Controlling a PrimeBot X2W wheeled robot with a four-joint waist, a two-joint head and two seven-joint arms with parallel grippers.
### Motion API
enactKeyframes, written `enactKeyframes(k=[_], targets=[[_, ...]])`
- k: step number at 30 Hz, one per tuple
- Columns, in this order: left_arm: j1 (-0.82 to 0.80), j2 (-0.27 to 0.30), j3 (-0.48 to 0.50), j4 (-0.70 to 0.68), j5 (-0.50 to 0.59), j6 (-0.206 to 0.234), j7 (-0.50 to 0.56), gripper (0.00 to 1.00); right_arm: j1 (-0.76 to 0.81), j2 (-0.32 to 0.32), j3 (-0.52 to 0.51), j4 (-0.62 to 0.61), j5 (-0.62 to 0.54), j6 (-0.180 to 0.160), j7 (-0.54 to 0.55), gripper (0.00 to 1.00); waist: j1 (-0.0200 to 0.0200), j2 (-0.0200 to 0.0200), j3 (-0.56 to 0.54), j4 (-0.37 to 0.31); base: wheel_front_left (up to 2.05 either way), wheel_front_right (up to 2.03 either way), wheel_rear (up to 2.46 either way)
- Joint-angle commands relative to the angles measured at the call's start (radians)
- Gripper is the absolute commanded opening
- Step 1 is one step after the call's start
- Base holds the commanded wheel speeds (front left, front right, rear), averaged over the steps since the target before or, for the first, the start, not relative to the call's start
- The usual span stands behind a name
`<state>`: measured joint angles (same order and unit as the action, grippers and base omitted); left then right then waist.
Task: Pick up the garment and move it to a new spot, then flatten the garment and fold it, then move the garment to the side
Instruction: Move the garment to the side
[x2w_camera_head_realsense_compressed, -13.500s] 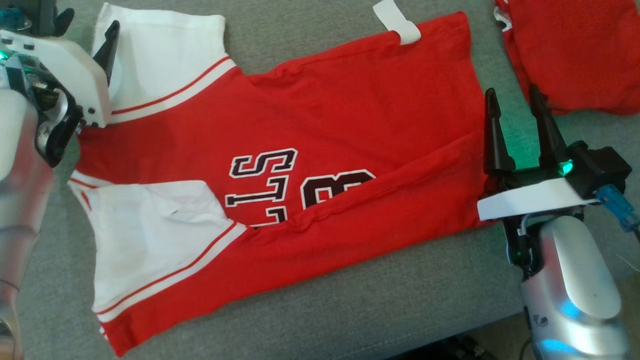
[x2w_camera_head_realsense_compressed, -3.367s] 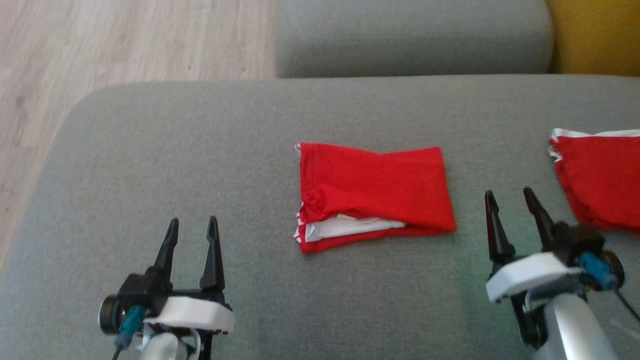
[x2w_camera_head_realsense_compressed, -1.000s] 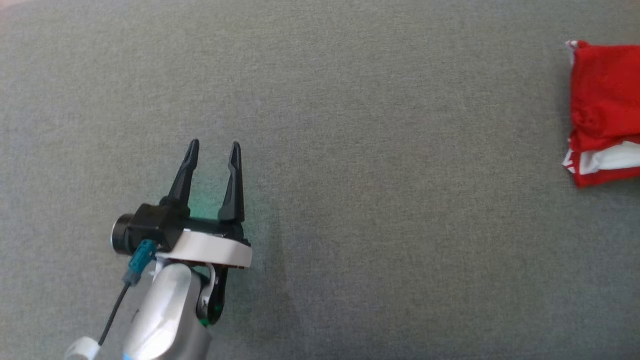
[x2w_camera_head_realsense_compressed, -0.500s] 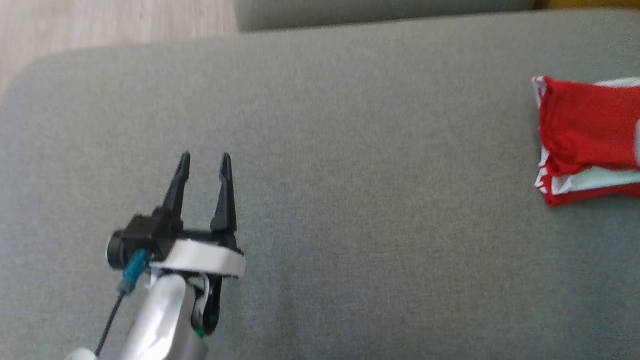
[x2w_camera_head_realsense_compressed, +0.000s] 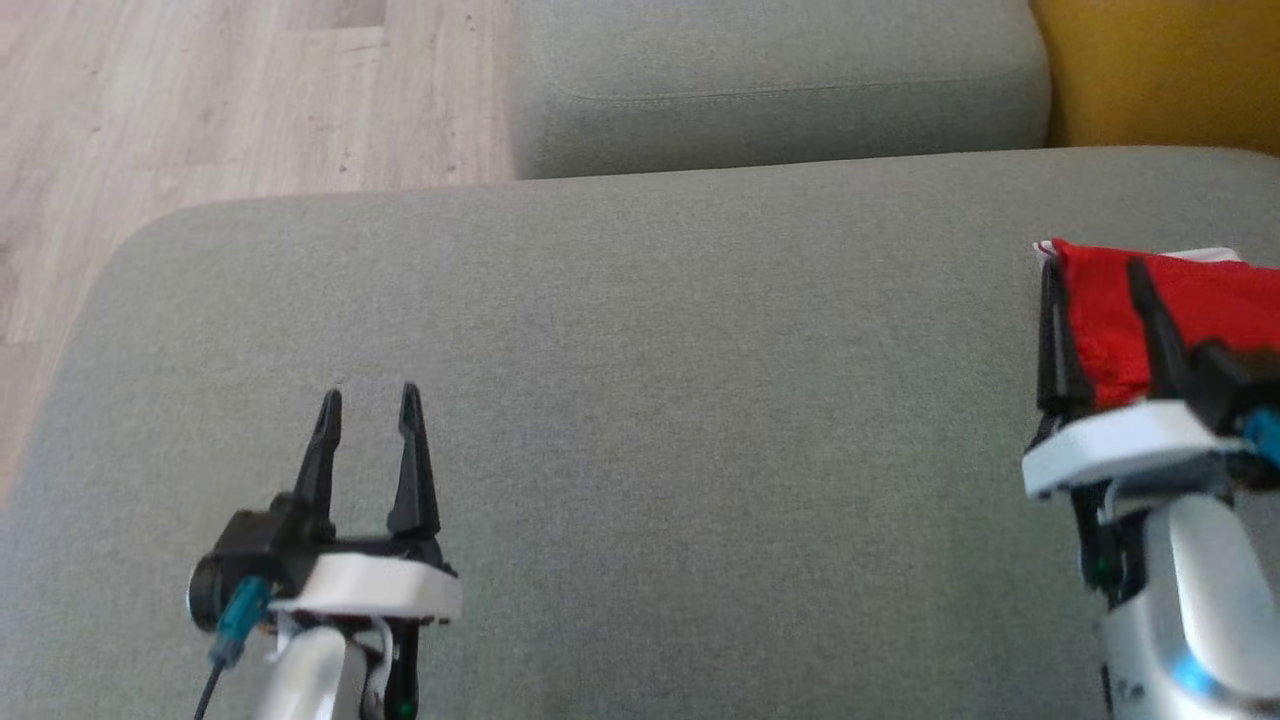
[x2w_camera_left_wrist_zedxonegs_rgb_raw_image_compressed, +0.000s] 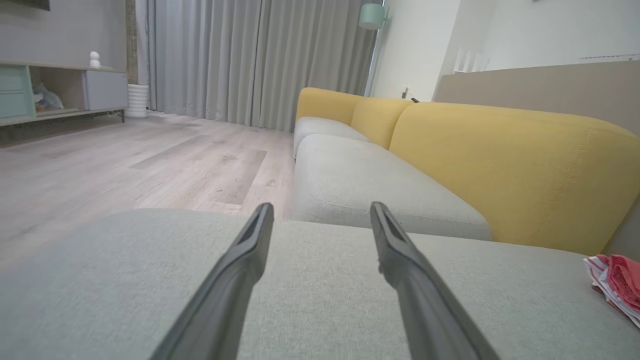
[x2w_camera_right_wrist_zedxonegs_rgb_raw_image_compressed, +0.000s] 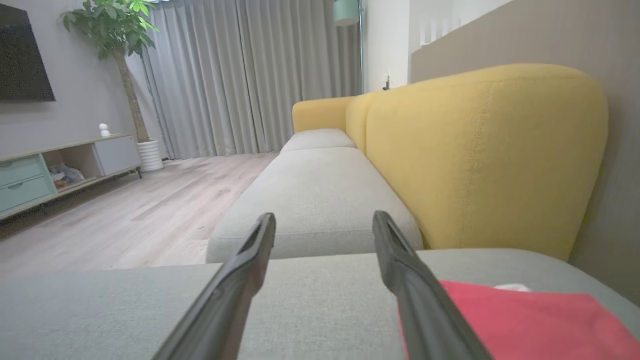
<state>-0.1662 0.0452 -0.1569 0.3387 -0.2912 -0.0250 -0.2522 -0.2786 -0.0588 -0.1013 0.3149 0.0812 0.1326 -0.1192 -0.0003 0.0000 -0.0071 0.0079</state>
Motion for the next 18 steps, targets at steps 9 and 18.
enactKeyframes(k=[9, 18], targets=[[0.04, 0.005, 0.029, -0.037, -0.037, 0.013, -0.01, 1.0, 0.123, 0.008, 0.061, -0.022, 0.045, -0.002, -0.104, 1.0, 0.0003, 0.0, -0.006, 0.029, 0.0, 0.0, 0.0], [0.055, 0.005, 0.02, -0.037, -0.086, 0.018, -0.01, 1.0, 0.147, 0.008, 0.076, -0.001, 0.056, -0.002, -0.13, 1.0, 0.0003, 0.0, -0.009, 0.034, 0.0, 0.0, 0.0]])
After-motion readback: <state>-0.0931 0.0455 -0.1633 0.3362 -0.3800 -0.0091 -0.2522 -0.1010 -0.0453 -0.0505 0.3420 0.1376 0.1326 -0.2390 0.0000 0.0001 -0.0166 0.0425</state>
